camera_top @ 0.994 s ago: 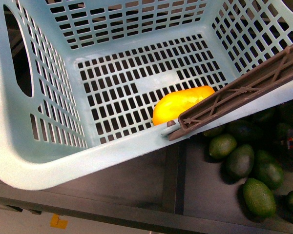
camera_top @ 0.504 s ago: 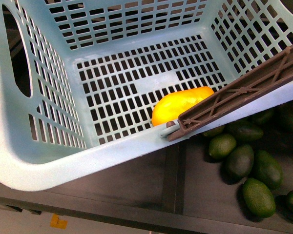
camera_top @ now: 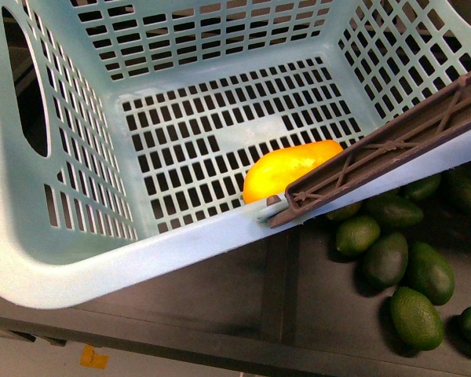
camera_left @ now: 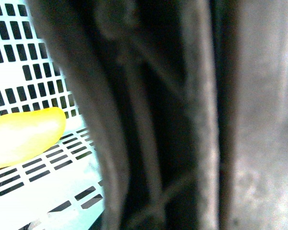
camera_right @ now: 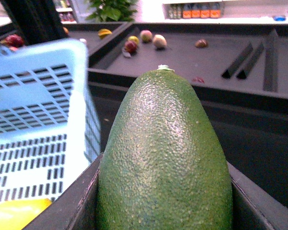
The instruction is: Pick mango and avocado into basket
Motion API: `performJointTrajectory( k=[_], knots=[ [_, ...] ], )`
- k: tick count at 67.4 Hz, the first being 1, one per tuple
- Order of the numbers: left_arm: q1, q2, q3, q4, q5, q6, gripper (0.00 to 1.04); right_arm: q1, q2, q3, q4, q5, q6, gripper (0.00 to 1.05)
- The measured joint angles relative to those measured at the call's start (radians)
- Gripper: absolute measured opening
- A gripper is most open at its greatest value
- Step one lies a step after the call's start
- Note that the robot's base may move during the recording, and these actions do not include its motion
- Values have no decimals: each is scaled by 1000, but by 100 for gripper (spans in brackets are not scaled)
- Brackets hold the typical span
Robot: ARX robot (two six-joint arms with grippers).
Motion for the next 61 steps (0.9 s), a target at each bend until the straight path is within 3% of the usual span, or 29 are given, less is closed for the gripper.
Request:
performJointTrajectory(
  k=[18, 26, 44, 61],
  knots=[
    [0, 0, 0, 0, 0, 0, 13, 316, 62, 35, 72, 241, 78, 56],
    [0, 0, 0, 0, 0, 0, 13, 408, 127, 53, 100, 317, 81, 56],
    [0, 0, 0, 0, -1, 0, 13, 522, 231, 114, 119, 418, 100, 55],
    [6, 0, 0, 0, -16, 0, 13, 541, 301, 160, 118, 492, 111, 55]
  ],
)
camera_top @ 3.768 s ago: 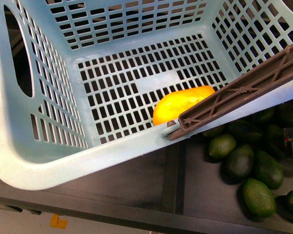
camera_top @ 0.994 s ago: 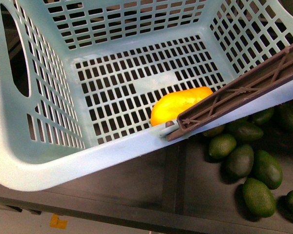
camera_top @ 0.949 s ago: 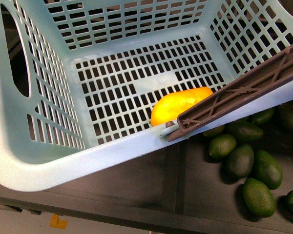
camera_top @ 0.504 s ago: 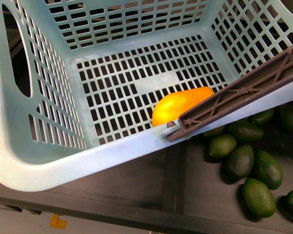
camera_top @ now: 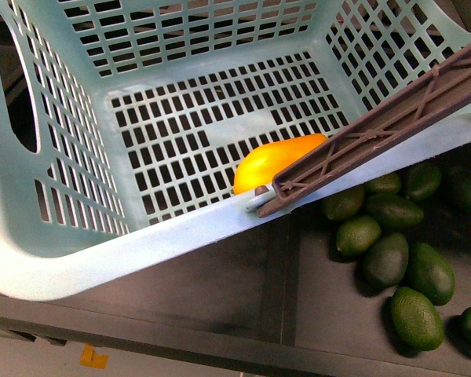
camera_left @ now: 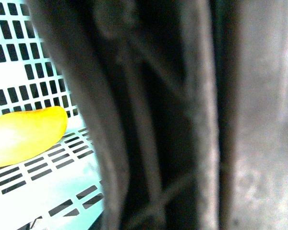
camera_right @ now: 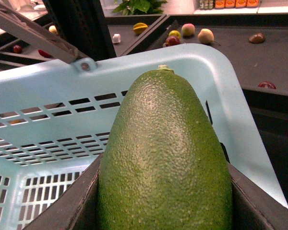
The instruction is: Pick mango and avocado into basket
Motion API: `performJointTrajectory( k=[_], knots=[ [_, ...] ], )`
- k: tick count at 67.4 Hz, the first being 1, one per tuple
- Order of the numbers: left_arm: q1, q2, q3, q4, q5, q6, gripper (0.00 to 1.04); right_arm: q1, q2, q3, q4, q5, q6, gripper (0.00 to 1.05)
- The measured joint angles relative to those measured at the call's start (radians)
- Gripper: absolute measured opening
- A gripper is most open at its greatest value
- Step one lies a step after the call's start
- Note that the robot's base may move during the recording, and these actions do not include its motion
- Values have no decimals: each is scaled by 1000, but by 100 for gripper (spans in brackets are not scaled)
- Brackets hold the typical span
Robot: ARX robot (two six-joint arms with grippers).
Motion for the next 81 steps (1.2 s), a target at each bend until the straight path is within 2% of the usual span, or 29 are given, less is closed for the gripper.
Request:
performJointTrajectory(
  k=[12, 24, 31, 50, 54, 57, 65, 77, 81],
  knots=[
    [2, 0, 0, 0, -10, 0, 13, 11, 15, 15, -10, 27, 13, 57],
    [5, 0, 0, 0, -13, 0, 13, 22, 14, 16, -13, 63, 23, 86],
    [5, 0, 0, 0, -14, 3, 13, 23, 5, 16, -19, 77, 35, 98],
    [-2, 0, 0, 0, 12, 0, 13, 5, -169, -29, -63, 116, 72, 96],
    [-2, 0, 0, 0, 17, -1, 13, -4, -252, -78, -54, 260, 23, 87],
    [-3, 0, 0, 0, 17, 0, 13, -23, -320, -128, -65, 321, -16, 80],
    [-3, 0, 0, 0, 18, 0, 13, -105, -539, -298, -128, 311, -65, 61],
    [-6, 0, 0, 0, 17, 0, 13, -139, -706, -454, -104, 274, -85, 33],
    [-7, 0, 0, 0, 18, 0, 13, -151, -739, -511, -94, 262, -91, 19]
  ],
)
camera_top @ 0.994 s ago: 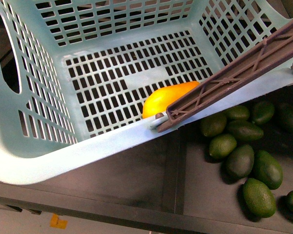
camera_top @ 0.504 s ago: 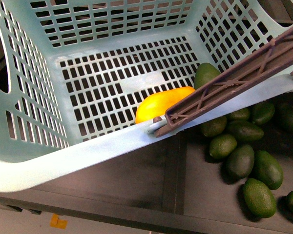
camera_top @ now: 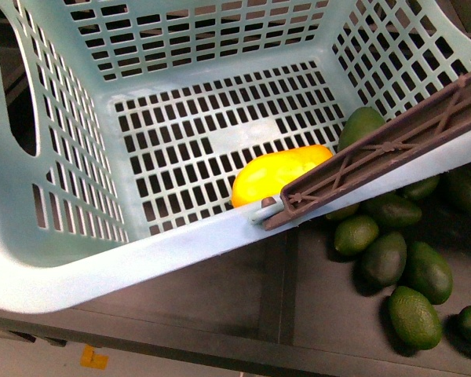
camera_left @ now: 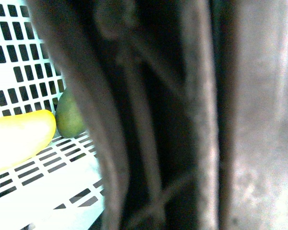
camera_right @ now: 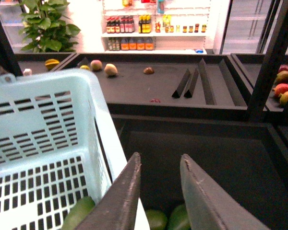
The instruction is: Pick mango and avocado into basket
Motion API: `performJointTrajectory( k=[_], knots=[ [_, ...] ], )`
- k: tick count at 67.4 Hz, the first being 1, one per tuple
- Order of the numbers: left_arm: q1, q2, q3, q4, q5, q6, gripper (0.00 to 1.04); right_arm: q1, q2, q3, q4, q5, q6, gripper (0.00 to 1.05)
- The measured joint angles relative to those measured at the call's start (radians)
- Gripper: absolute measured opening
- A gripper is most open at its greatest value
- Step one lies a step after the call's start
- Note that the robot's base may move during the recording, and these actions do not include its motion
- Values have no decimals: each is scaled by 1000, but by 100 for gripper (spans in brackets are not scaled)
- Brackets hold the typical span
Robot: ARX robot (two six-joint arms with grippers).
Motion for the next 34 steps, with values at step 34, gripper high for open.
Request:
performJointTrajectory(
  k=[34],
  knots=[
    [1, 0, 0, 0, -5, -2, 13, -74, -237, -206, -29, -71, -6, 2]
  ],
)
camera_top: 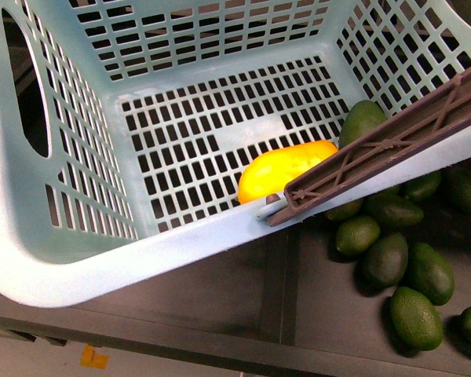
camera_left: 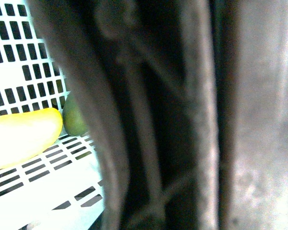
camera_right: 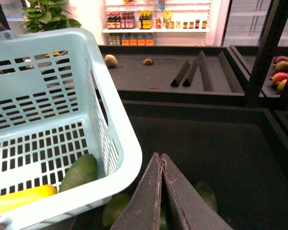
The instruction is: Pick mango and avocado into basket
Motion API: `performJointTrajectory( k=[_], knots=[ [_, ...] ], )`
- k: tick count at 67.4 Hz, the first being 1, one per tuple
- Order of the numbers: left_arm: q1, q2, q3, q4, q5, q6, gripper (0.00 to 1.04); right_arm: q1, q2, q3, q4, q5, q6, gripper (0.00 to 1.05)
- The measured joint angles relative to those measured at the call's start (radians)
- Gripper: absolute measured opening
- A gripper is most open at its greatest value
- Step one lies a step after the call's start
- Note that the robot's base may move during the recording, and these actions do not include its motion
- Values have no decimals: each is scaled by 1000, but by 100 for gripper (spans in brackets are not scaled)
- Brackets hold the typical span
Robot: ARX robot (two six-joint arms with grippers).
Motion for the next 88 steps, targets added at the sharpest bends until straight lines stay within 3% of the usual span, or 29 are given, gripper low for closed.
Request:
performJointTrajectory(
  k=[73, 79, 88],
  knots=[
    [0, 0, 0, 0, 3, 3, 13, 0, -399, -86, -288, -2, 0, 2],
    [0, 0, 0, 0, 3, 3, 13, 0, -512, -86, -434, -1, 0, 2],
    [0, 0, 0, 0, 1, 3, 13, 0, -567, -86, -462, -2, 0, 2]
  ],
)
